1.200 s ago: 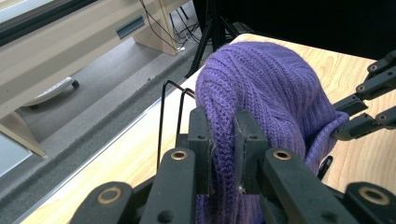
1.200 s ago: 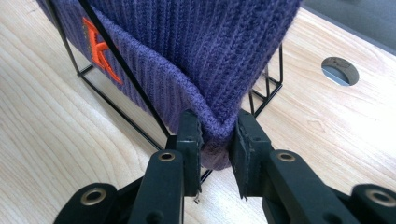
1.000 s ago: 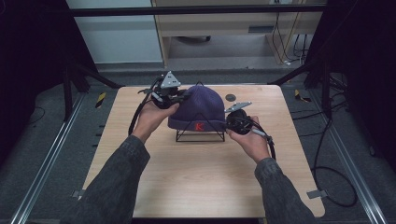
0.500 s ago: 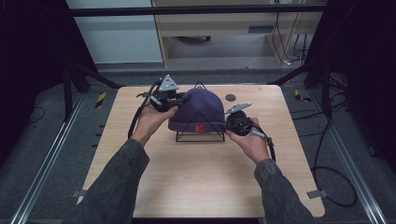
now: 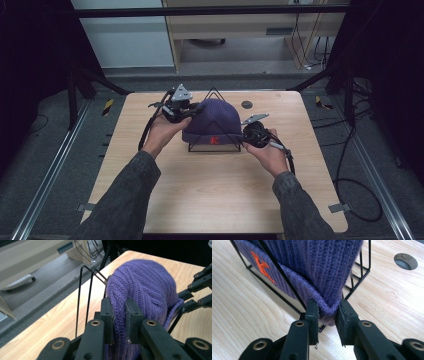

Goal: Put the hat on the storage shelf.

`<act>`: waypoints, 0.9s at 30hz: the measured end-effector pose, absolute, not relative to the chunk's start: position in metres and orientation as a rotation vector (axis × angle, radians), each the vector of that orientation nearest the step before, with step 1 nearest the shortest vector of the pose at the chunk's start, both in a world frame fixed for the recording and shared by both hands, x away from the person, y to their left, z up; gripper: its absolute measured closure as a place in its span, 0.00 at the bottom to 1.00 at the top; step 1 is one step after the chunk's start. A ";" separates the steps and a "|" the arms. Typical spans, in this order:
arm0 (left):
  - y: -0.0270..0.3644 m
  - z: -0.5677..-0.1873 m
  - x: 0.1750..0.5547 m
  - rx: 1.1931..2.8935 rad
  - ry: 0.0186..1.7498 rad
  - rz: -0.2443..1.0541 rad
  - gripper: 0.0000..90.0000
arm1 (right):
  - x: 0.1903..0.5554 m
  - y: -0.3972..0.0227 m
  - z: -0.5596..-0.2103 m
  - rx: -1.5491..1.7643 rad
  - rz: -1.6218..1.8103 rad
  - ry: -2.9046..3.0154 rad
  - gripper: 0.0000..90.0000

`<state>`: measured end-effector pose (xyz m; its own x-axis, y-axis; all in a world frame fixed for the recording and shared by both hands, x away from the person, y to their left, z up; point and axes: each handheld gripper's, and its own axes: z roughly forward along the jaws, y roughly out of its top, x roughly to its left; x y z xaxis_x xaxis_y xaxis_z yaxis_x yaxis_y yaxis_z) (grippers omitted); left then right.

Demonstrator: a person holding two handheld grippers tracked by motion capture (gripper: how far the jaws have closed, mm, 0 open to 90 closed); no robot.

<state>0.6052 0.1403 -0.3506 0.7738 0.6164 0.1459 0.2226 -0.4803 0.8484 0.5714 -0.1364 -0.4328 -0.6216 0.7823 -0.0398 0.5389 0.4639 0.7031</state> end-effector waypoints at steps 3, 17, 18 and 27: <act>0.142 -0.353 0.605 2.072 0.635 0.526 0.85 | 0.571 -0.136 -0.434 1.117 0.931 2.366 0.78; 0.146 -0.360 0.595 2.057 0.648 0.531 0.65 | 0.566 -0.141 -0.431 1.175 0.888 2.350 0.52; 0.147 -0.358 0.593 2.043 0.645 0.539 0.65 | 0.565 -0.142 -0.430 1.173 0.886 2.344 0.50; 0.158 -0.347 0.577 2.012 0.668 0.552 0.39 | 0.552 -0.146 -0.418 1.190 0.939 2.285 0.35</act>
